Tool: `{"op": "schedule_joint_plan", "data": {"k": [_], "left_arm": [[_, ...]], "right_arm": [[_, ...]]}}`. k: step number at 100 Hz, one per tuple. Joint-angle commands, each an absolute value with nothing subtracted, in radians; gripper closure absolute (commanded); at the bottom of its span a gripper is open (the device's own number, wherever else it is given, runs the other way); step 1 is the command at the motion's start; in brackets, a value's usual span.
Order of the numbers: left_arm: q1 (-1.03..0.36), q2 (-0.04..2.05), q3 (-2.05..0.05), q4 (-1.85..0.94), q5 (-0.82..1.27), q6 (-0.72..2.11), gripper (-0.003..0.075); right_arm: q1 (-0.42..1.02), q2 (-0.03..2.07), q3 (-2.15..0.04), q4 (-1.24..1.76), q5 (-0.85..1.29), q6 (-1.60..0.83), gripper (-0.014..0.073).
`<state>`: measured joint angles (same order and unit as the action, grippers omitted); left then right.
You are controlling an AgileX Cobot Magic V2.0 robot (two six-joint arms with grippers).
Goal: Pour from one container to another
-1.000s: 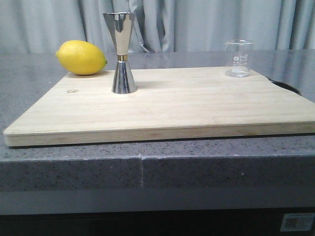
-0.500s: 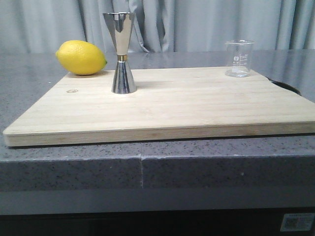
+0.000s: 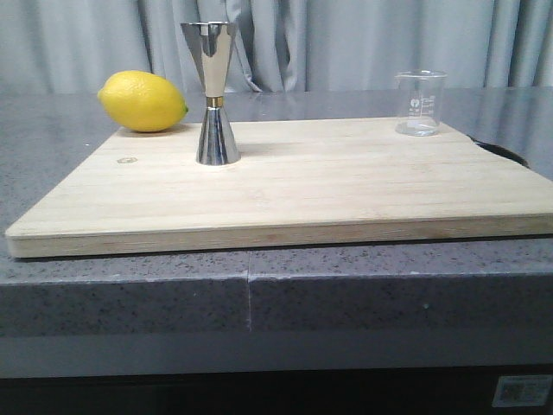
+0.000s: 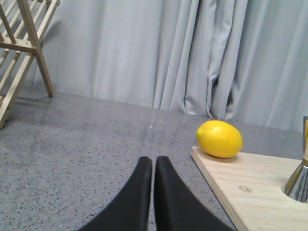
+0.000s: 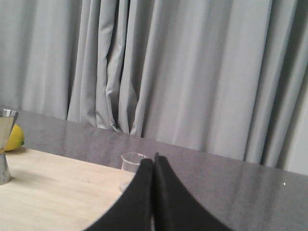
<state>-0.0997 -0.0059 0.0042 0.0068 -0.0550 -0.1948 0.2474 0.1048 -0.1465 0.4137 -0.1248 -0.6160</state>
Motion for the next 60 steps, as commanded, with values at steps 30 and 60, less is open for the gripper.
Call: {"op": "schedule_joint_plan", "data": {"k": [30, 60], "left_arm": [[-0.100, -0.027, 0.032, 0.000, -0.137, -0.195, 0.0739], [-0.100, -0.027, 0.032, 0.000, -0.137, -0.195, 0.0739]], "right_arm": [[0.067, 0.086, -0.072, 0.032, -0.162, -0.128, 0.0664], [-0.051, 0.001, 0.022, 0.014, -0.136, -0.040, 0.0664]]}}
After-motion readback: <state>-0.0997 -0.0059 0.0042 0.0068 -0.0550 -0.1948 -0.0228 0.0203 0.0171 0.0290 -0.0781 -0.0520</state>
